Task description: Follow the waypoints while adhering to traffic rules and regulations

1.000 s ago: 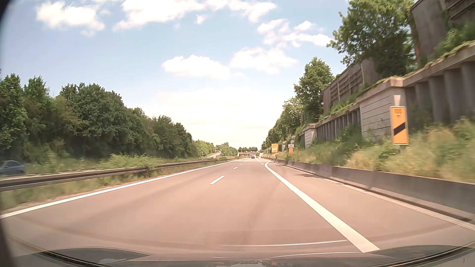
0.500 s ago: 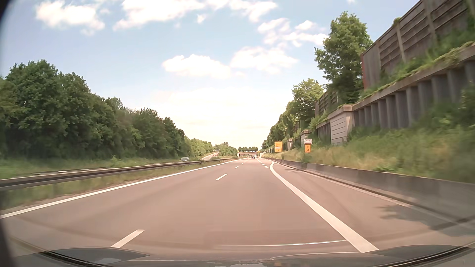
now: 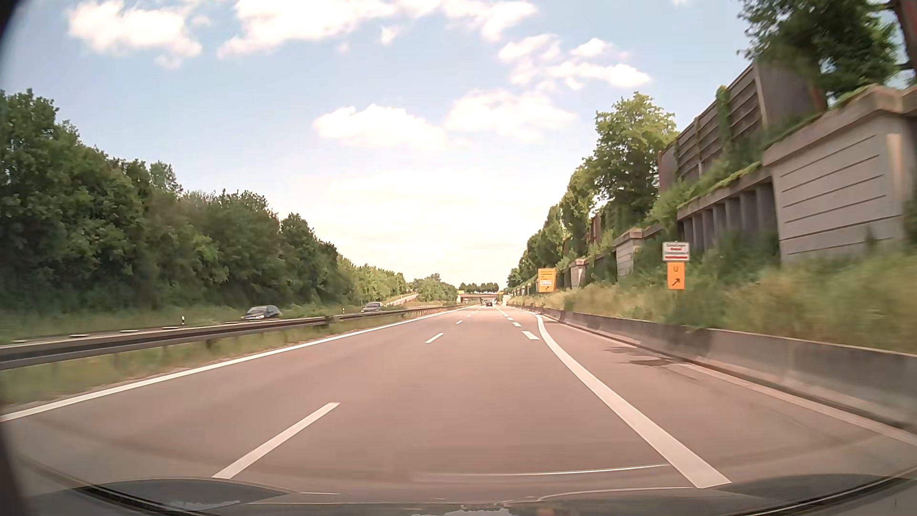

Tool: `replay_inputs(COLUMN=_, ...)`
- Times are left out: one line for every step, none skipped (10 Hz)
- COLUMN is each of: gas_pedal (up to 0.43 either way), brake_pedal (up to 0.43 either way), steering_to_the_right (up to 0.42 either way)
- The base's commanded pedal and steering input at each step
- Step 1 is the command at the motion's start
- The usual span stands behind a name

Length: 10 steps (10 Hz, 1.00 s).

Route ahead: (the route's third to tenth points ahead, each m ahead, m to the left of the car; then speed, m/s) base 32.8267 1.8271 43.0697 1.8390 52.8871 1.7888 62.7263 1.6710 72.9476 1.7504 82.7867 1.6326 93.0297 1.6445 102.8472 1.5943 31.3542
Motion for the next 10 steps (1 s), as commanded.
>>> replay_inputs(gas_pedal=0.319, brake_pedal=0.012, steering_to_the_right=-0.001)
replay_inputs(gas_pedal=0.319, brake_pedal=0.006, steering_to_the_right=-0.001)
replay_inputs(gas_pedal=0.319, brake_pedal=0.012, steering_to_the_right=-0.001)
replay_inputs(gas_pedal=0.319, brake_pedal=0.012, steering_to_the_right=-0.002)
replay_inputs(gas_pedal=0.319, brake_pedal=0.012, steering_to_the_right=-0.002)
replay_inputs(gas_pedal=0.319, brake_pedal=0.012, steering_to_the_right=-0.002)
replay_inputs(gas_pedal=0.319, brake_pedal=0.012, steering_to_the_right=-0.002)
replay_inputs(gas_pedal=0.319, brake_pedal=0.012, steering_to_the_right=-0.001)
replay_inputs(gas_pedal=0.319, brake_pedal=0.012, steering_to_the_right=0.000)
replay_inputs(gas_pedal=0.319, brake_pedal=0.012, steering_to_the_right=0.000)
